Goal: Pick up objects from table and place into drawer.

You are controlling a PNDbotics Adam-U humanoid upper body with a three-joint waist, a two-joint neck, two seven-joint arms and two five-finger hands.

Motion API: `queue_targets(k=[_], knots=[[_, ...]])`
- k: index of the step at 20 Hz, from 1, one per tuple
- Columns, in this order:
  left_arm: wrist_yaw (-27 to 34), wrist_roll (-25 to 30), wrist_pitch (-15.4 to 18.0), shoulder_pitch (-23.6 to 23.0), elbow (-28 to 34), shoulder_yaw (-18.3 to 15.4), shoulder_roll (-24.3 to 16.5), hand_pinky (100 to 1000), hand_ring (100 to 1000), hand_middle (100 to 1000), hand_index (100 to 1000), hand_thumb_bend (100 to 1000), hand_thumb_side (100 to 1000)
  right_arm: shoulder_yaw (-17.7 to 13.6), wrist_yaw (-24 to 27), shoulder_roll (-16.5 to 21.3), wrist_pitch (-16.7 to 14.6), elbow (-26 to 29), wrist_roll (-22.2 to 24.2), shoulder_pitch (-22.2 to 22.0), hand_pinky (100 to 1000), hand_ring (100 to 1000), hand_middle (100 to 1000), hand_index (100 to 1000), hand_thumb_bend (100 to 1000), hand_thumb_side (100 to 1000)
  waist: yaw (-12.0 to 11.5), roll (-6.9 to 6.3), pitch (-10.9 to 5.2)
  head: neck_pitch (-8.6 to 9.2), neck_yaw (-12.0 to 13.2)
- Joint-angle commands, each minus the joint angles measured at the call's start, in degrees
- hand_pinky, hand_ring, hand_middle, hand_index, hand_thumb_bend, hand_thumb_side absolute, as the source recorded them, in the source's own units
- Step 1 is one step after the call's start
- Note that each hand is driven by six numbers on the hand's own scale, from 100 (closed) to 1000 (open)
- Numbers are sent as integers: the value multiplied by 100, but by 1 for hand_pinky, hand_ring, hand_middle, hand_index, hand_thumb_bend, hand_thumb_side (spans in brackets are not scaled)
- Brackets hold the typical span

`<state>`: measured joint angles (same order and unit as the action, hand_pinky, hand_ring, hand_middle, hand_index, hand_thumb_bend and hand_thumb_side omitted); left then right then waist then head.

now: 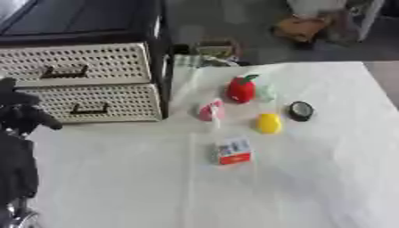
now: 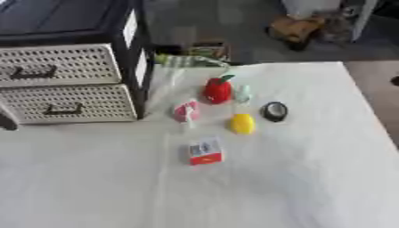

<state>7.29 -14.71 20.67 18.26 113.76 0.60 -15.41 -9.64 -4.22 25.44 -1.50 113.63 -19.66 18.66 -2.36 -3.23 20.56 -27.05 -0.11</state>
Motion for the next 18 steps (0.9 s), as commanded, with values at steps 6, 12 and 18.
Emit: queue_targets(k=[6, 12, 18], knots=[[-695, -9, 249, 21, 83, -216, -1248, 363, 371, 519, 772, 100, 537, -61, -55, 334, -57, 96, -59, 54, 711, 578, 542, 736, 362, 751, -47, -52, -123, -3, -34], [-1202, -139, -23, -111, 83, -208, -2073, 357, 360, 521, 783, 100, 378, -59, -117, 542, -141, 96, -136, 124, 712, 581, 546, 738, 360, 782, -52, -64, -94, -44, 24], [-1718, -31, -529, -400, 83, -129, -2917, 353, 353, 530, 805, 100, 248, -71, -182, 714, -220, 96, -244, 189, 713, 585, 549, 741, 357, 809, 6, -66, -67, -76, 76]])
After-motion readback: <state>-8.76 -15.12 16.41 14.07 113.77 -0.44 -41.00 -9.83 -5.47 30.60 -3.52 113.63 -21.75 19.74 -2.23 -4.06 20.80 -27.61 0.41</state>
